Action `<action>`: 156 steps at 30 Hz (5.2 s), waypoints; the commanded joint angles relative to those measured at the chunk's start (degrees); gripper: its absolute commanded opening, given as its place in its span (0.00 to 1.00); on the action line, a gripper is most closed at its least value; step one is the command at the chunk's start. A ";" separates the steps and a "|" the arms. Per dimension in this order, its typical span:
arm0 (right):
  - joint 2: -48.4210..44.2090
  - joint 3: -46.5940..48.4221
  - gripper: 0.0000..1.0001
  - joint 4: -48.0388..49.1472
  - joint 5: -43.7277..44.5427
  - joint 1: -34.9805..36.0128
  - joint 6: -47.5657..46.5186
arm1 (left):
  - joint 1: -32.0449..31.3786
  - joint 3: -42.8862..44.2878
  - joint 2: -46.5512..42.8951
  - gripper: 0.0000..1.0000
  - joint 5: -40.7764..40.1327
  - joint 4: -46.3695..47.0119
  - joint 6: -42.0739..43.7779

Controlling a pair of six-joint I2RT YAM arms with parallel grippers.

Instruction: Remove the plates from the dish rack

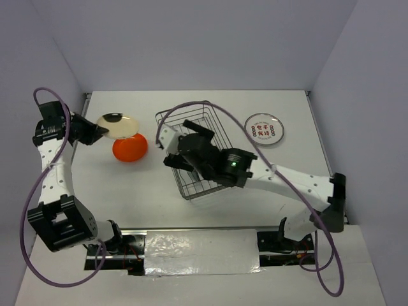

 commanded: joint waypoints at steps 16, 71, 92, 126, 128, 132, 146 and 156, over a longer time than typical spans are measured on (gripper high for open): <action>-16.08 -5.02 1.00 -7.96 -16.12 -11.09 27.49 | 0.92 -15.11 12.52 0.70 -5.05 20.88 2.46; 11.44 30.92 0.00 -33.37 -28.39 -10.04 19.73 | -6.37 2.11 -1.29 1.00 18.58 -1.80 3.43; 19.61 18.97 0.00 -17.11 -6.29 5.08 -5.37 | -14.89 -2.64 1.97 0.91 22.37 -1.71 4.83; -5.96 10.27 1.00 -16.75 -5.67 -4.41 26.71 | 1.19 -5.09 9.96 0.03 -6.29 11.37 0.62; -8.41 9.57 1.00 -17.54 -5.84 -4.59 27.24 | 1.01 -4.74 13.56 0.04 -5.76 12.69 0.88; -10.89 8.16 1.00 -18.87 -5.93 -4.77 27.51 | 0.92 -4.74 17.96 0.18 -5.23 13.48 1.94; -16.69 4.21 1.00 -22.82 -10.23 -6.69 33.30 | -5.92 -2.98 20.43 1.00 -14.02 -3.46 9.67; -26.43 -4.31 1.00 -27.38 -14.82 -23.65 55.71 | -20.85 1.06 -0.82 1.00 -32.18 -9.62 18.55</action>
